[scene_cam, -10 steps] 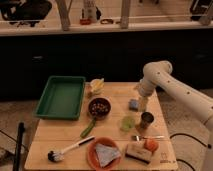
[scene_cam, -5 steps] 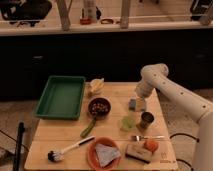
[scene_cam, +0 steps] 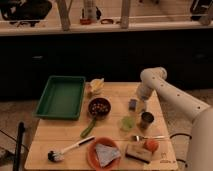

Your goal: Place sponge in tray

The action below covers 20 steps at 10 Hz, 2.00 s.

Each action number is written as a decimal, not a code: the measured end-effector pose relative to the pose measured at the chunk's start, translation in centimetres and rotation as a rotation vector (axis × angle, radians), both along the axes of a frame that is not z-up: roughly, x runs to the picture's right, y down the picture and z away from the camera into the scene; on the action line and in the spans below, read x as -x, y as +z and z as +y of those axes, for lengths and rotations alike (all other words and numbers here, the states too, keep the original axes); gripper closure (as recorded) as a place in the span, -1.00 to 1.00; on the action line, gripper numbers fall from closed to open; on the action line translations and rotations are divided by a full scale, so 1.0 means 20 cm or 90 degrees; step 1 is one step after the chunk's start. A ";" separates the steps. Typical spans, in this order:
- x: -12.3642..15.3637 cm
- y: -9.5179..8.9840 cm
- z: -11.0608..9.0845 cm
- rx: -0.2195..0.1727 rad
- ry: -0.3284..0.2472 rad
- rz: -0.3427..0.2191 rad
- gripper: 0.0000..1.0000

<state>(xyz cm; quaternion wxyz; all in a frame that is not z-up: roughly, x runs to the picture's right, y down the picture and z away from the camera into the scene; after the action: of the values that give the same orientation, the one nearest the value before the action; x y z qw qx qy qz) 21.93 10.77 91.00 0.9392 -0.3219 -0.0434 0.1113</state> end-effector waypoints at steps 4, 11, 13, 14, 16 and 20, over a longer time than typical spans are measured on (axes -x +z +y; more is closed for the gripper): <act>-0.08 0.09 0.09 0.017 0.004 0.009 -0.53; -0.12 0.02 0.03 0.002 -0.006 0.001 0.85; -0.11 -0.02 -0.03 -0.005 -0.013 -0.018 1.00; -0.09 -0.05 -0.08 -0.010 -0.019 -0.036 1.00; -0.05 -0.09 -0.15 -0.019 -0.036 -0.075 1.00; 0.12 -0.23 -0.33 -0.042 -0.101 -0.186 1.00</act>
<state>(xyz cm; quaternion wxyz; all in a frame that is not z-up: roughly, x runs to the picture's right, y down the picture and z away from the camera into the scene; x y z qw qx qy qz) 19.54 4.16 86.37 0.9387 -0.3062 -0.1580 -0.0125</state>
